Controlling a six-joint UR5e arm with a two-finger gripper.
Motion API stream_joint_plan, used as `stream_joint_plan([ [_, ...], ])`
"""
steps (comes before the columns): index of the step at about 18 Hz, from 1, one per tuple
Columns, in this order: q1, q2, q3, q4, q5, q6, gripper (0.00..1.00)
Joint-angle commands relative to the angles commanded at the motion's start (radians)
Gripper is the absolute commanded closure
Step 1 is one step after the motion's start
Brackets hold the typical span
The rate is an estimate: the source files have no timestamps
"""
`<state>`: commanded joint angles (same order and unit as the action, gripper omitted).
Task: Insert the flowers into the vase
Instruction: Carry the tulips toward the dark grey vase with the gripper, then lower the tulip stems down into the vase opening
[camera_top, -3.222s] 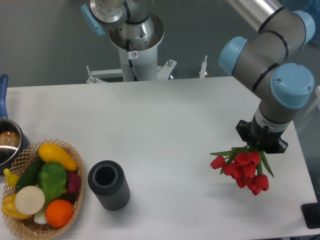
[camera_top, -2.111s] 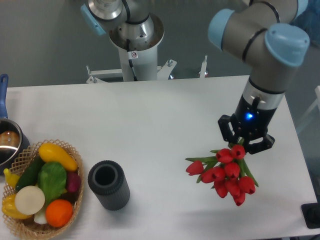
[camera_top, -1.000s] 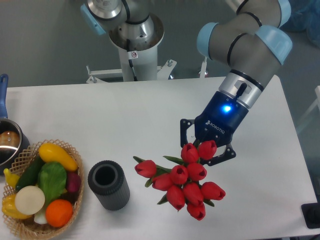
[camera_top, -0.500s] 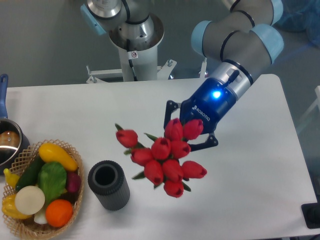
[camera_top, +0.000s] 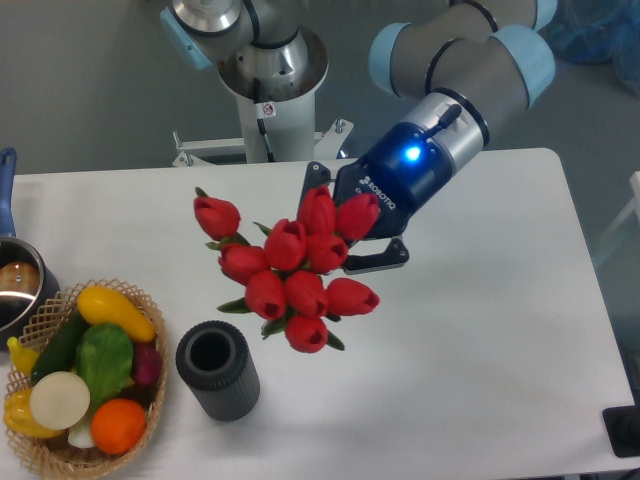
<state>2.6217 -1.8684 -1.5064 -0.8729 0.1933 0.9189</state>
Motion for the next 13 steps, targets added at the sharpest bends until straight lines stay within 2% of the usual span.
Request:
stream_joint_plan([
  [5,-0.035,-0.028,0.015,0.003,0.008,0.000,0.97],
  [13,-0.072,-0.051,0.006,0.005,0.011,0.000,0.96],
])
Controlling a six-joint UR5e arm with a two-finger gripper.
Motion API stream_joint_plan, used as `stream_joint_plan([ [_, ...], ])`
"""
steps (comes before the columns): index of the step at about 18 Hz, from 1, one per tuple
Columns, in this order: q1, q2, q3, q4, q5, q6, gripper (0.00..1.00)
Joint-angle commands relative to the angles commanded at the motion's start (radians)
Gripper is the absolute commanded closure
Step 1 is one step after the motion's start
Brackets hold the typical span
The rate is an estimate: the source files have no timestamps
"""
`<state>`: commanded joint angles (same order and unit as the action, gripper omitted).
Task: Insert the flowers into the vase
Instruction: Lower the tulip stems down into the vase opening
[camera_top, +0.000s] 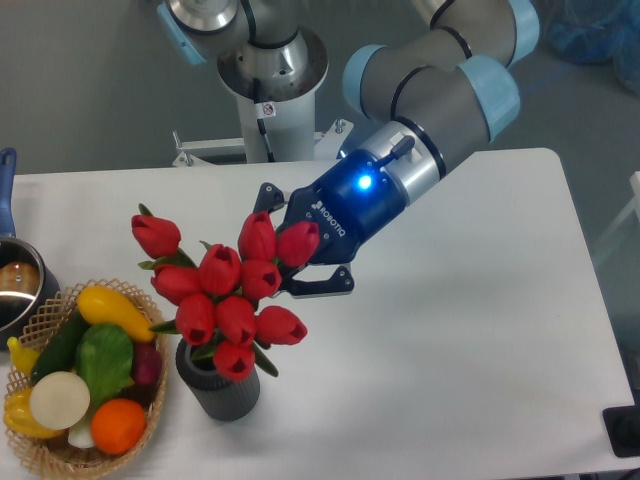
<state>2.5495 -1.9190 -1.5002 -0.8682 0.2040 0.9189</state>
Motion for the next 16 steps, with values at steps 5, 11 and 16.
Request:
stream_joint_plan([
  [5,-0.003,-0.003,-0.012,0.002,0.003,0.003,0.97],
  [11,-0.006,-0.018,-0.018,0.002,0.006,0.008,0.96],
  [16,-0.025,-0.043,-0.020,0.024,0.029,0.009,0.96],
])
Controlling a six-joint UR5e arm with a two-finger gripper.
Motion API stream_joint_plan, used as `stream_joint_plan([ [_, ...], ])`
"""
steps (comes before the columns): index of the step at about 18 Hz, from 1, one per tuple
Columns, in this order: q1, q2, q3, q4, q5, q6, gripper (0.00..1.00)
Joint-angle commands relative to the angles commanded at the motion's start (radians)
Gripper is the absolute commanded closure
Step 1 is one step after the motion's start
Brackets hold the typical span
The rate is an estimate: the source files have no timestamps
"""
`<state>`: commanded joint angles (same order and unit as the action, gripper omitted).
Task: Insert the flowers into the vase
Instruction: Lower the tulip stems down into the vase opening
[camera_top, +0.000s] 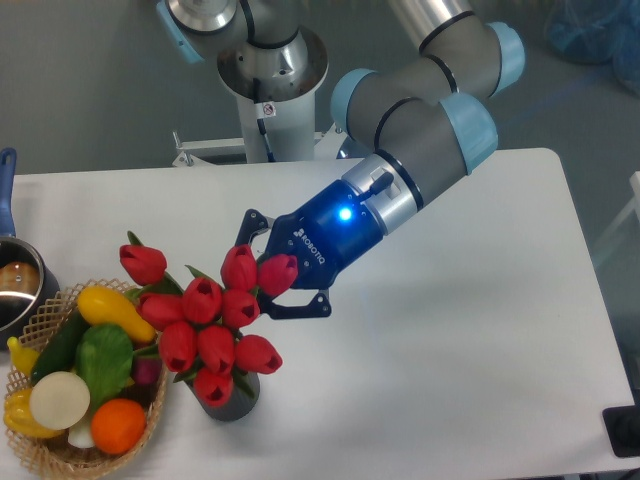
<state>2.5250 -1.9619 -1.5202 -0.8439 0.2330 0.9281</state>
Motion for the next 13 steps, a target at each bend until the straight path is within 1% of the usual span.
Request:
stream_joint_plan([
  [2,-0.020,-0.023,-0.005,0.035,0.023,0.000,0.96],
  [3,-0.028,-0.028,-0.008,0.042,0.023,0.000,0.96],
  [5,-0.031,-0.034,-0.014,0.043,0.025,0.000,0.95],
  [13,-0.031,-0.023,-0.057,0.049,0.026,0.002,0.94],
])
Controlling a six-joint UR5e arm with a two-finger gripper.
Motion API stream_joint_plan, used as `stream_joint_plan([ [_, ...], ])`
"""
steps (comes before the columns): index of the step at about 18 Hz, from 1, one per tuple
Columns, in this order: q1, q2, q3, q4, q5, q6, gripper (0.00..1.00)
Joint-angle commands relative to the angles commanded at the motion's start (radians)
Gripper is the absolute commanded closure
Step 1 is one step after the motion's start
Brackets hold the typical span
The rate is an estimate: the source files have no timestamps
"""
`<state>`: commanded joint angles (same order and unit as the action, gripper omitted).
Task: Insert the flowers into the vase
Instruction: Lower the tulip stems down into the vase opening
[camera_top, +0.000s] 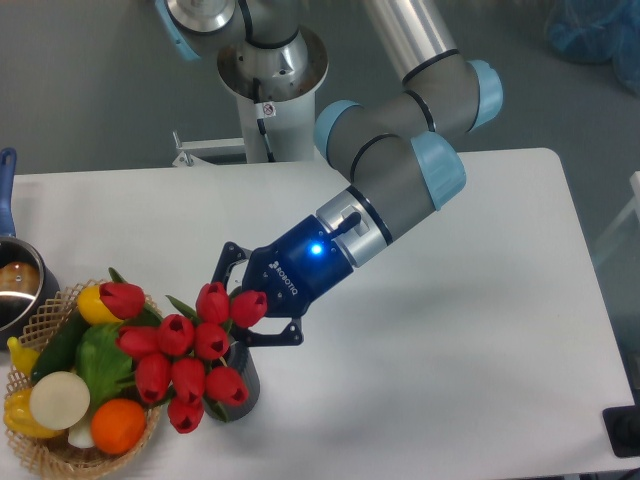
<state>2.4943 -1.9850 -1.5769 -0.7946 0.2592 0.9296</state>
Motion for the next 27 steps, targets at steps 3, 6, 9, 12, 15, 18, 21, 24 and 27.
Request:
stream_joint_plan([
  [3,0.000,0.002,-0.029,0.000,0.002,0.035,0.93],
  [6,0.000,0.005,-0.066,0.000,0.002,0.090,0.93],
  [9,0.000,0.003,-0.080,0.000,0.002,0.110,0.92],
  [12,0.000,-0.003,-0.083,0.000,0.003,0.126,0.92],
  [15,-0.002,-0.009,-0.089,0.000,0.017,0.140,0.91],
  [18,-0.002,-0.009,-0.095,0.000,0.025,0.141,0.89],
  [21,-0.002,-0.015,-0.109,0.000,0.038,0.169,0.89],
  [24,0.000,-0.017,-0.127,0.000,0.054,0.193,0.88],
  [27,0.000,-0.017,-0.133,-0.002,0.061,0.196,0.84],
])
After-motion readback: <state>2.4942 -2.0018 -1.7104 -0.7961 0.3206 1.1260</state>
